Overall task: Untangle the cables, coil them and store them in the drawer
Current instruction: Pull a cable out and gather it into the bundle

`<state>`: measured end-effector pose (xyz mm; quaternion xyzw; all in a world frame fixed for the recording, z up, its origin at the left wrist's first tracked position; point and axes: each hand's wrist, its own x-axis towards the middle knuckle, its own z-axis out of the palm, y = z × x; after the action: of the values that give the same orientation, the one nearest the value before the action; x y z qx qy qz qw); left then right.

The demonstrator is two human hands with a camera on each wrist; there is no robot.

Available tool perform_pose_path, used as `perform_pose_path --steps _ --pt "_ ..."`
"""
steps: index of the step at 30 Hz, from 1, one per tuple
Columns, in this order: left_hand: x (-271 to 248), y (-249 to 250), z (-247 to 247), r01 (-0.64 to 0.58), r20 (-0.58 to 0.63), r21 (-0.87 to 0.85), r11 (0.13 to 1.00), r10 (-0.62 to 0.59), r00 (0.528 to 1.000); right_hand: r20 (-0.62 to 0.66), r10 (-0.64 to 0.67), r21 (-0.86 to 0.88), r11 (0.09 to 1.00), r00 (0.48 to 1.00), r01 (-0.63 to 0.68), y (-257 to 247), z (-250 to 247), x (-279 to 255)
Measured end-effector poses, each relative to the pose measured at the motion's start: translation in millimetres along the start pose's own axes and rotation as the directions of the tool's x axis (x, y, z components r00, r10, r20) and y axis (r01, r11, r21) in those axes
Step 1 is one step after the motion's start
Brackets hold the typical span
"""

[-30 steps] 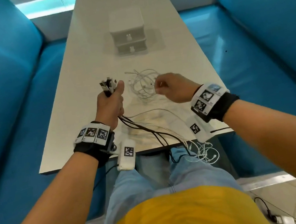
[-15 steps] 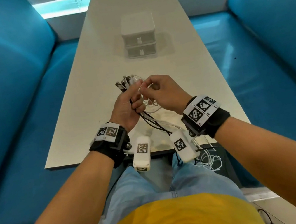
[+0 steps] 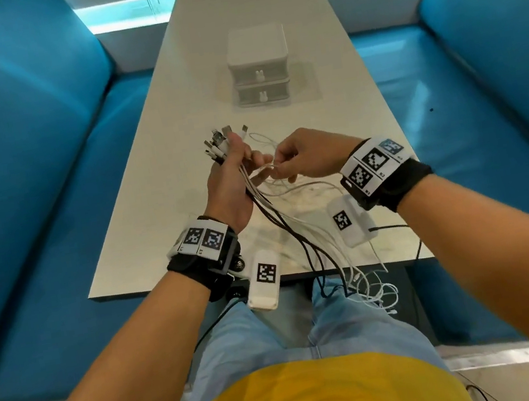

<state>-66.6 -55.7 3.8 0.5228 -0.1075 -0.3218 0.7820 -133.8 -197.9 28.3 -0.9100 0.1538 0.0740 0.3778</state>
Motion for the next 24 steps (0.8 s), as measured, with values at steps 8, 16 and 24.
perform_pose_path --steps 8,16,24 --pt "5.8 46.8 -18.0 -0.038 0.009 -0.245 0.969 0.041 0.999 -0.101 0.151 -0.417 0.891 0.983 -0.180 46.7 -14.3 12.4" --pt "17.6 38.3 -14.8 0.023 0.057 0.091 0.996 -0.028 0.998 -0.275 -0.047 -0.025 0.999 0.960 0.042 43.6 -26.3 5.3" --pt "33.1 23.0 24.7 0.012 0.067 0.354 0.935 -0.039 0.997 -0.369 -0.235 0.196 0.926 0.899 0.323 10.0 -41.9 -10.4"
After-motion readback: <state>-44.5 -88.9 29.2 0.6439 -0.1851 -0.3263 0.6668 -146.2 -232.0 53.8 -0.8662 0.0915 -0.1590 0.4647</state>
